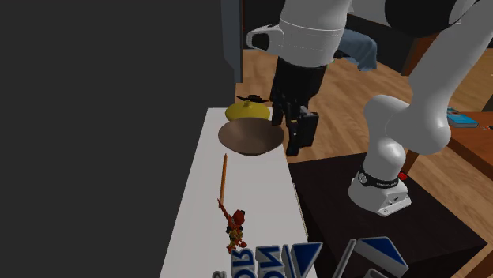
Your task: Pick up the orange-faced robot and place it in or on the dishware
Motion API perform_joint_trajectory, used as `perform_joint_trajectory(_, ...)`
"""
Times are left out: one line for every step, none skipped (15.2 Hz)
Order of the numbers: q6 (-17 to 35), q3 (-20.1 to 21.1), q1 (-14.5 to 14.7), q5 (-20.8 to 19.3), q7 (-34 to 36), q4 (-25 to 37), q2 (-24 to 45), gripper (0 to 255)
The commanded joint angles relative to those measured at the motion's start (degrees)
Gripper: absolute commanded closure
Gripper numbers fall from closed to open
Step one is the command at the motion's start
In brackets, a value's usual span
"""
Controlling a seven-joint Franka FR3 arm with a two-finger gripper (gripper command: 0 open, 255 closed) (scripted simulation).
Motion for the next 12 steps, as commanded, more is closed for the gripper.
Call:
perform_joint_trajectory(1.3, 1.7, 0.4, -1.0, 1.6, 2.6, 3.6, 0)
perform_joint_trajectory(1.8, 2.5, 0.5, -1.6, 2.4, 4.1, 5.5, 0)
perform_joint_trajectory(2.2, 3.3, 0.8, -2.3, 3.2, 5.7, 7.4, 0)
perform_joint_trajectory(2.5, 4.1, 1.0, -3.1, 4.0, 7.3, 9.4, 0)
perform_joint_trajectory(2.8, 4.8, 1.3, -4.0, 4.9, 9.0, 11.3, 0)
perform_joint_trajectory(3.0, 5.5, 1.6, -4.9, 5.7, 10.8, 13.4, 0)
perform_joint_trajectory(3.1, 6.2, 1.9, -5.9, 6.6, 12.6, 15.4, 0)
perform_joint_trajectory(3.2, 6.9, 2.3, -6.9, 7.4, 14.6, 17.5, 0)
perform_joint_trajectory(3.1, 7.5, 2.8, -8.1, 8.3, 16.6, 19.6, 0)
perform_joint_trajectory(3.0, 8.0, 3.3, -9.3, 9.1, 18.7, 21.8, 0)
perform_joint_trajectory(2.8, 8.5, 4.0, -10.5, 9.9, 20.9, 24.0, 0)
perform_joint_trajectory(2.6, 8.8, 4.4, -11.3, 10.4, 22.4, 25.5, 0)
